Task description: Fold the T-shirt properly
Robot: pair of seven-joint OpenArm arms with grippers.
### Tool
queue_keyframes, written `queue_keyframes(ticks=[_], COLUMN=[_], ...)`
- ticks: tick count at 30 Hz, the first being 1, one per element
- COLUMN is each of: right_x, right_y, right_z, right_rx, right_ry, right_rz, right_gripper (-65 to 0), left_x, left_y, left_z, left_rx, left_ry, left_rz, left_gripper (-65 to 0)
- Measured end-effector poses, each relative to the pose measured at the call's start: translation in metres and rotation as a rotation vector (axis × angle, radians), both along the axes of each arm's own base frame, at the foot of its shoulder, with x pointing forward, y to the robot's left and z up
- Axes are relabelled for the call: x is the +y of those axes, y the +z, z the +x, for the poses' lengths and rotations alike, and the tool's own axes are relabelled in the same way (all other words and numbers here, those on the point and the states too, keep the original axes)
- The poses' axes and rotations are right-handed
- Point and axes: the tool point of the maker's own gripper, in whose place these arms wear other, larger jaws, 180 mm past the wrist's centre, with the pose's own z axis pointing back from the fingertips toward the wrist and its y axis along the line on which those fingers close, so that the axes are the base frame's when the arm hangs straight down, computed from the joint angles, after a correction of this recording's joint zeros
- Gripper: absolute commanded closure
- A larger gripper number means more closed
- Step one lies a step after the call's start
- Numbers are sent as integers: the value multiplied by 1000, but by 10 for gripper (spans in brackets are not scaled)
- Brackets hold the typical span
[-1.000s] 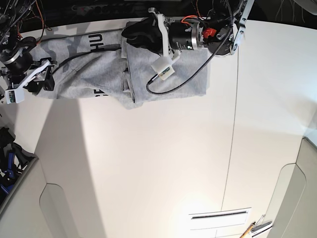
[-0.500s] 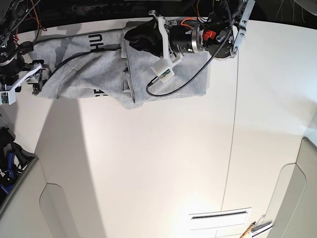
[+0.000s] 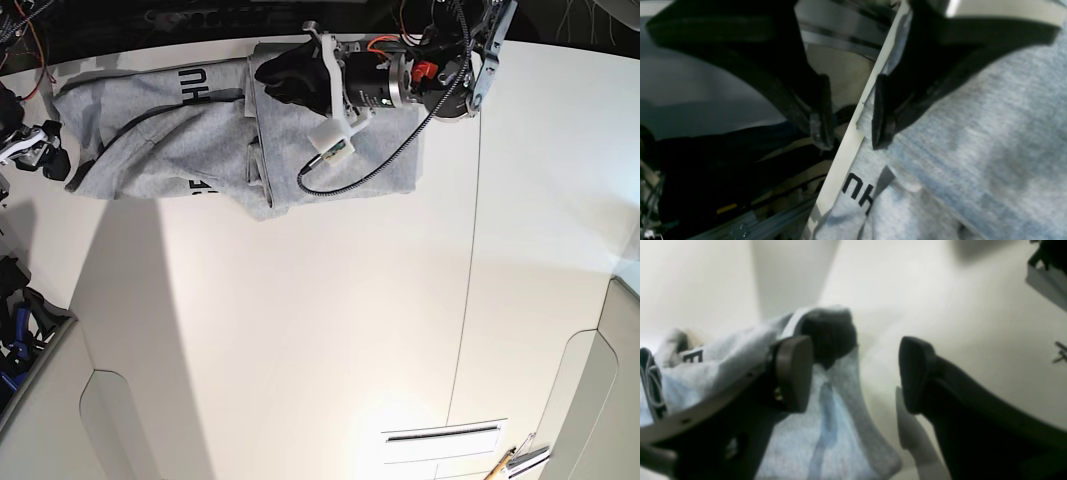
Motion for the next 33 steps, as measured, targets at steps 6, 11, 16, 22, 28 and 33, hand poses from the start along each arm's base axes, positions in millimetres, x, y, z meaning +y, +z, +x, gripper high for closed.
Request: queue_keyframes(ticks=[6,11,16,22,28,33], right_x=[8,13,29,50,57,59], right_y=[-27,-40,-43,-47,-44,-43], right_z=[-17,-21,-17,-13,-3,1], right_rx=[64,81,86,95,77,74], right_ry=[13,-11,36,99,116,122], right_rz=[172,251,266,290,300,302], right_gripper=[-401,-401,-401,-401,-400,-388], left_x=[0,0,0,0,0,2], left_y=[0,4,5,5,5,5], left_z=[1,10,12,13,13,14], left_rx=[-4,-26,-34,-35,-35,-35], left_ry=[0,3,2,2,2,10], left_rz=[0,-4,-2,-2,-2,0], left_gripper=[-228,-228,-228,-228,-228,-228])
